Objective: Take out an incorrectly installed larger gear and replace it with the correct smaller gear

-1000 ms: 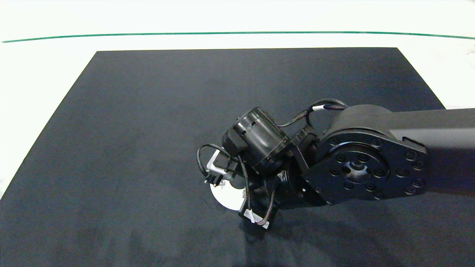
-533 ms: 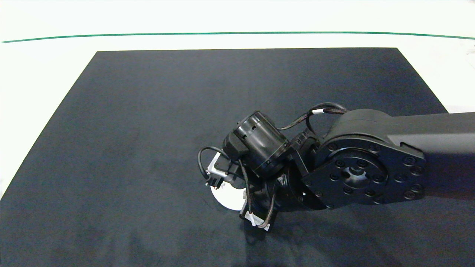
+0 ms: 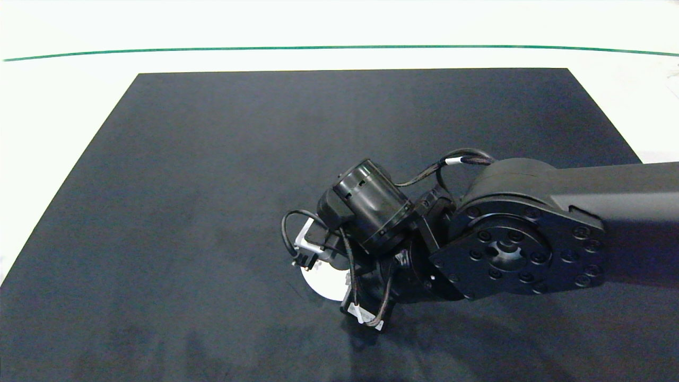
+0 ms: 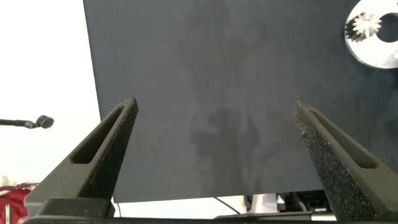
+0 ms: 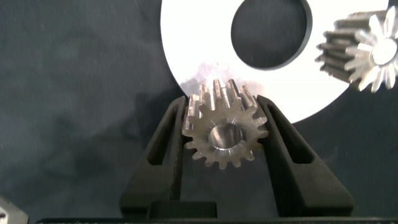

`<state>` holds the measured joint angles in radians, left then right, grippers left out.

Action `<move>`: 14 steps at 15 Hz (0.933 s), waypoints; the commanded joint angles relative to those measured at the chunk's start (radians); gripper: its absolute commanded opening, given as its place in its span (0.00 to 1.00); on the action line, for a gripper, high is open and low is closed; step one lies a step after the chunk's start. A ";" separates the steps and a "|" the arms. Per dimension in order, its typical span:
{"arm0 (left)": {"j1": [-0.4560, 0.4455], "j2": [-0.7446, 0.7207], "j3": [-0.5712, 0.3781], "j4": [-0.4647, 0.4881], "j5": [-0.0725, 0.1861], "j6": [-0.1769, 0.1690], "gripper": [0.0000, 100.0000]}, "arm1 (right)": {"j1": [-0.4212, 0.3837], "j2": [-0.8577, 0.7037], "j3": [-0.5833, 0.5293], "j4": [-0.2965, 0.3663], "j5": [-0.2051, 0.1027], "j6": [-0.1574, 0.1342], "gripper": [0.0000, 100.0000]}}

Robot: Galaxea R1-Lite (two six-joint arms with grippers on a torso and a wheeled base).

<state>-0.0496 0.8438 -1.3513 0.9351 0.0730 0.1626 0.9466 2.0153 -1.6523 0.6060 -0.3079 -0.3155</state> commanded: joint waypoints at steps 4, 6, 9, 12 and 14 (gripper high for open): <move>-0.001 0.001 0.001 0.005 0.001 0.002 1.00 | 0.009 0.010 0.002 -0.009 -0.002 -0.002 0.31; -0.001 0.001 0.001 0.005 0.001 0.000 1.00 | 0.009 0.008 0.005 -0.011 -0.002 -0.002 0.31; -0.001 0.001 0.001 0.005 0.001 0.000 1.00 | 0.009 0.005 0.008 -0.011 -0.002 0.000 1.00; 0.000 0.003 0.008 0.005 0.002 0.002 1.00 | 0.008 0.003 0.003 -0.011 0.004 0.006 1.00; 0.002 0.008 0.009 0.002 0.004 0.000 1.00 | 0.006 -0.021 0.005 -0.011 0.001 0.007 1.00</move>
<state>-0.0485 0.8466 -1.3432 0.9323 0.0764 0.1621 0.9534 2.0117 -1.6485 0.5917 -0.3040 -0.3057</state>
